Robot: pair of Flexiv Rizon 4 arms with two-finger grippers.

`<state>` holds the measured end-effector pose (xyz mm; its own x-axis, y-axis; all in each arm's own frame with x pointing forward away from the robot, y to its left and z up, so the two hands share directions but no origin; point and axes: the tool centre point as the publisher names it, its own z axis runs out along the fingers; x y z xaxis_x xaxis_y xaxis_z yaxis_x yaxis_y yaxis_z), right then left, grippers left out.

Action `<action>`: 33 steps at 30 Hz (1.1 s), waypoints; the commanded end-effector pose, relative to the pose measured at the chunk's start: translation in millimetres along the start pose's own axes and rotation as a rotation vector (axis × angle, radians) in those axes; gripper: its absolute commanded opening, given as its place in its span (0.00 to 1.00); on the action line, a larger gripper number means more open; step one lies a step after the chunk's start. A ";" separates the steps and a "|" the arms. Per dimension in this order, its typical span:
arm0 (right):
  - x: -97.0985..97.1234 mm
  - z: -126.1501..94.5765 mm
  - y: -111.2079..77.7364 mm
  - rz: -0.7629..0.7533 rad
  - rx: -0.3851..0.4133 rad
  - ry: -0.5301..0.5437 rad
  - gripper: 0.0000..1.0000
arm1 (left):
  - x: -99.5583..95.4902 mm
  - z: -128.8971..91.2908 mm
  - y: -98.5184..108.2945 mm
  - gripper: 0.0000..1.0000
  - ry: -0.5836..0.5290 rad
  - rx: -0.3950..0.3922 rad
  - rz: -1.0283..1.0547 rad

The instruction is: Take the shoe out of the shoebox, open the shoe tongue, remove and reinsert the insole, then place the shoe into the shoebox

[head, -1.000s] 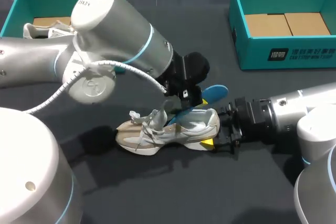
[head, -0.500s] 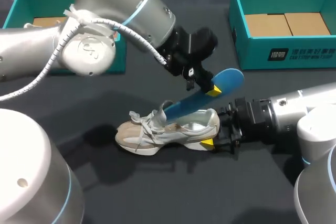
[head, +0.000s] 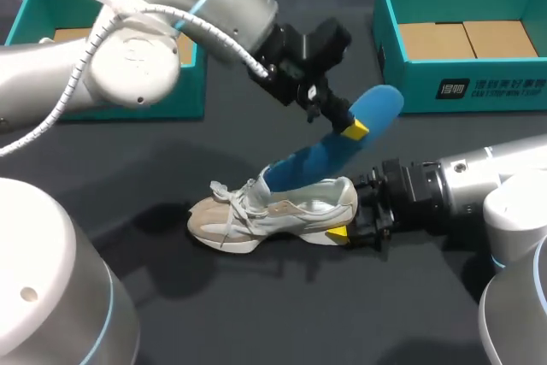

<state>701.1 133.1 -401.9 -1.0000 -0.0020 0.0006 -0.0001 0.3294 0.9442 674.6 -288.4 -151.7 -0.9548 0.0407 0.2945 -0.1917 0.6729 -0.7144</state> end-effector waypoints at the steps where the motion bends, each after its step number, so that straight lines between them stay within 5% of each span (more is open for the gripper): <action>1: 1.5 0.9 0.0 0.000 0.003 -0.002 0.00 | 17.1 -44.4 -20.4 0.00 0.000 0.155 -0.022; 4: 1.5 0.9 0.0 0.000 0.003 -0.002 0.00 | 25.9 -71.6 -35.8 0.00 0.047 0.216 -0.077; 19: 1.5 0.9 0.0 0.000 0.003 -0.002 0.00 | 25.9 -71.6 -35.8 0.00 0.047 0.216 -0.077; 25: 1.5 0.9 0.0 0.000 0.003 -0.002 0.00 | 66.4 -118.1 -67.8 0.00 0.088 0.438 -0.119; 29: 1.5 0.9 0.0 0.000 0.003 -0.002 0.00 | 90.5 -151.8 -78.8 0.00 0.101 0.463 -0.175; 33: 1.5 0.9 0.0 0.000 0.003 -0.002 0.00 | 90.5 -151.8 -78.8 0.00 0.101 0.463 -0.175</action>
<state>701.1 133.0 -402.0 -1.0000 -0.0019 0.0006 -0.0001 0.3295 0.9441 648.2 -243.2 25.7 -0.8745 0.0571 0.4817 -0.4473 0.2898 -0.8462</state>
